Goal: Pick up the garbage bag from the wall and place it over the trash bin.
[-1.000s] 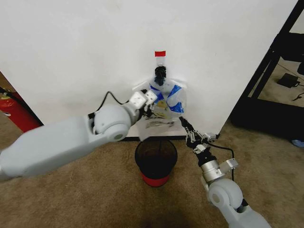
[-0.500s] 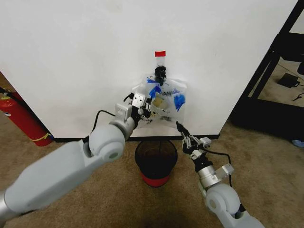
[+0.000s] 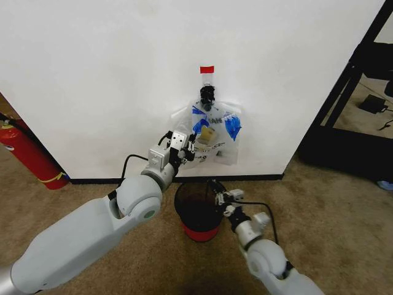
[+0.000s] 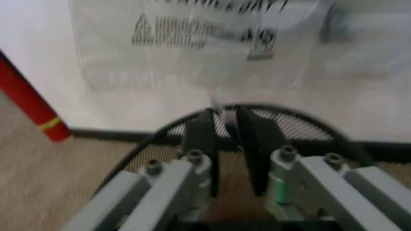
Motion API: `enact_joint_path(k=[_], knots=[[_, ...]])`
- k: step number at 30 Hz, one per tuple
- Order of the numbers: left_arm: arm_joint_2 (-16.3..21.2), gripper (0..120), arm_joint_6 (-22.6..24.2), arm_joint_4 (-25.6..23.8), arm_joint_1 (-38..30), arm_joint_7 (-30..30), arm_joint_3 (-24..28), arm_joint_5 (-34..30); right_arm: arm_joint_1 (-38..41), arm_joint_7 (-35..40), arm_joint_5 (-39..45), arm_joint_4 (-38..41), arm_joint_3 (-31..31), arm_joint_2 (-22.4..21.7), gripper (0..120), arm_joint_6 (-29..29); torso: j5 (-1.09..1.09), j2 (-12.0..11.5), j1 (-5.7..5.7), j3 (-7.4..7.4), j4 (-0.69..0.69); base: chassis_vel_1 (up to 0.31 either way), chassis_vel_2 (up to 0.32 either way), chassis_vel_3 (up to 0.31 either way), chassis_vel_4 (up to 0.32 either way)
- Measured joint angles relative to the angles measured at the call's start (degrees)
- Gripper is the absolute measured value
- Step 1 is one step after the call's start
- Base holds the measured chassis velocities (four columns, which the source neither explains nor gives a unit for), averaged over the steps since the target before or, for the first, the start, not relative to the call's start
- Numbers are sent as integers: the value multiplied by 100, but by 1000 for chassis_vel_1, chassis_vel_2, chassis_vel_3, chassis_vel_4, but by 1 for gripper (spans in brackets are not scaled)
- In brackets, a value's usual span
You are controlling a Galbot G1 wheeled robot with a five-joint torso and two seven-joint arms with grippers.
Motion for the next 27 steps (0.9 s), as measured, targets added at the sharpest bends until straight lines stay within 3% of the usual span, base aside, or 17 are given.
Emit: enact_joint_path(k=[8,14,18,22,27], knots=[[16,0,13,-51,132,57,-83,67,-65,-232,228,325,29,-179,45,-61,-1,0,0,0,-1,0,0,0,0],[0,0,13,-59,185,85,-101,105,-232,-428,-180,811,519,-255,68,613,1,0,0,0,-1,0,0,0,0],[-2,0,13,-52,224,89,-116,132,-401,-566,-273,1268,895,-458,79,734,1,-1,0,0,-2,0,0,0,0],[3,0,5,-49,303,88,-178,165,-584,-780,-183,1912,1518,-1143,97,745,0,-1,0,-1,-2,0,0,0,0],[7,0,-8,-50,358,91,-203,197,-351,-530,-448,2179,1785,-1632,100,583,-1,-1,0,-1,-1,0,0,0,0]])
